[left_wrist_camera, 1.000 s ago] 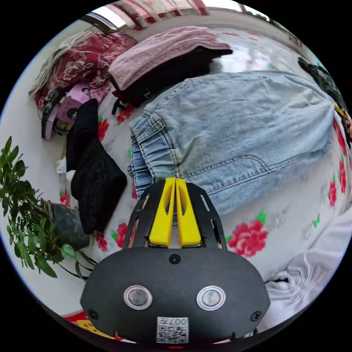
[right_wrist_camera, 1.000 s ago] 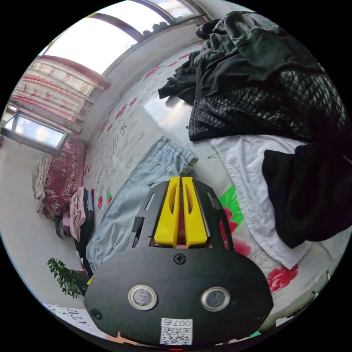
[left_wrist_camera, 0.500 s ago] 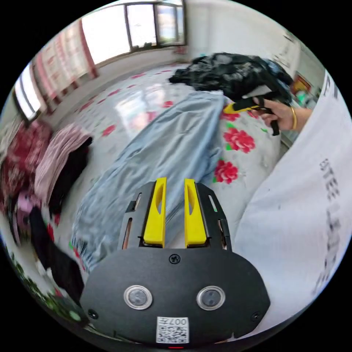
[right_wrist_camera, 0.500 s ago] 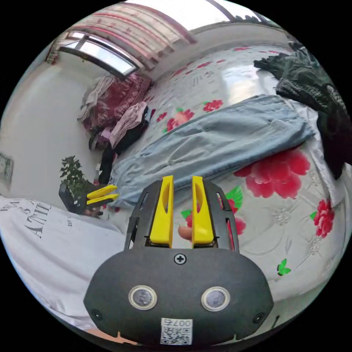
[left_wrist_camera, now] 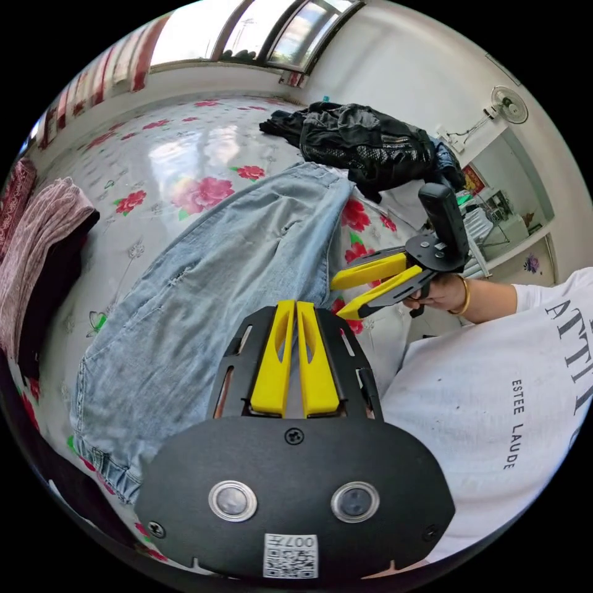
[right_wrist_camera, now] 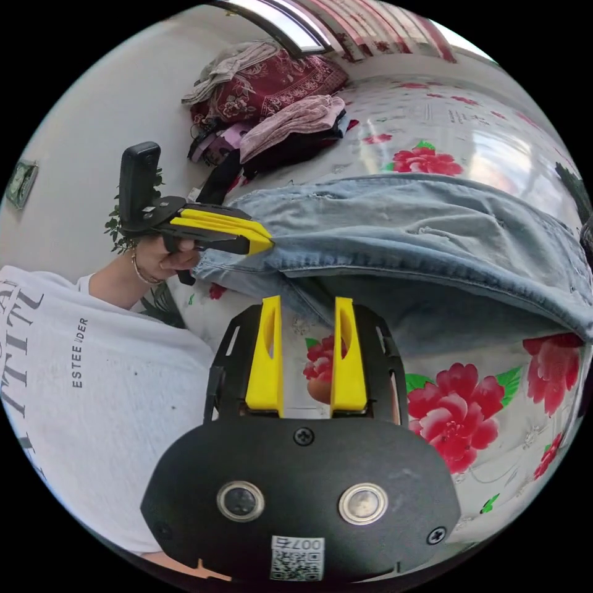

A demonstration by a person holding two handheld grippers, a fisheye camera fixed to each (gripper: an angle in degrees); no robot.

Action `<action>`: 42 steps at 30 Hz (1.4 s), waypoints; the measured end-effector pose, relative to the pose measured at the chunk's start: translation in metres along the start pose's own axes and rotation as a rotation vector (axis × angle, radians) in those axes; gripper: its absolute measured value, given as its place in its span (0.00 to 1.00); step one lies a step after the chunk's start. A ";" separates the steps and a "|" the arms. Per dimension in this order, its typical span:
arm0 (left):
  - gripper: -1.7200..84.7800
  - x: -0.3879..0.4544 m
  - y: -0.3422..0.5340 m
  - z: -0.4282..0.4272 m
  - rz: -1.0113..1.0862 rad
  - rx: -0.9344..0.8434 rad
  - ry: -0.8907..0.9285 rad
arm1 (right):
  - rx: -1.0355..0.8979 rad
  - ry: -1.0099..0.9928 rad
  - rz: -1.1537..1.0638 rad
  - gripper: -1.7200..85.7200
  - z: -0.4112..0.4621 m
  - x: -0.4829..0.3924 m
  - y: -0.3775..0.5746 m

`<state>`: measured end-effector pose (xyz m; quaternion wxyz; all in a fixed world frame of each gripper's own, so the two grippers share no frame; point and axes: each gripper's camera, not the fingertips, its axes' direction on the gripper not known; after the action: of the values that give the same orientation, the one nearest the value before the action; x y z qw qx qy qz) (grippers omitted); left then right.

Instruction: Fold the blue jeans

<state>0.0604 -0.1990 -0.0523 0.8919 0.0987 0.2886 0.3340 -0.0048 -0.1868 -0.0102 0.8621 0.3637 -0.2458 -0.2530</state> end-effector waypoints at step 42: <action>0.01 -0.038 0.157 -0.016 -0.767 -0.170 -0.825 | 0.593 0.209 0.862 0.02 -0.364 0.453 0.098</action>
<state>-0.0566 -0.1055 0.0094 0.9930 0.0371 -0.0962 -0.0580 0.5816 -0.2229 -0.0519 0.7678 0.4812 -0.3470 0.2420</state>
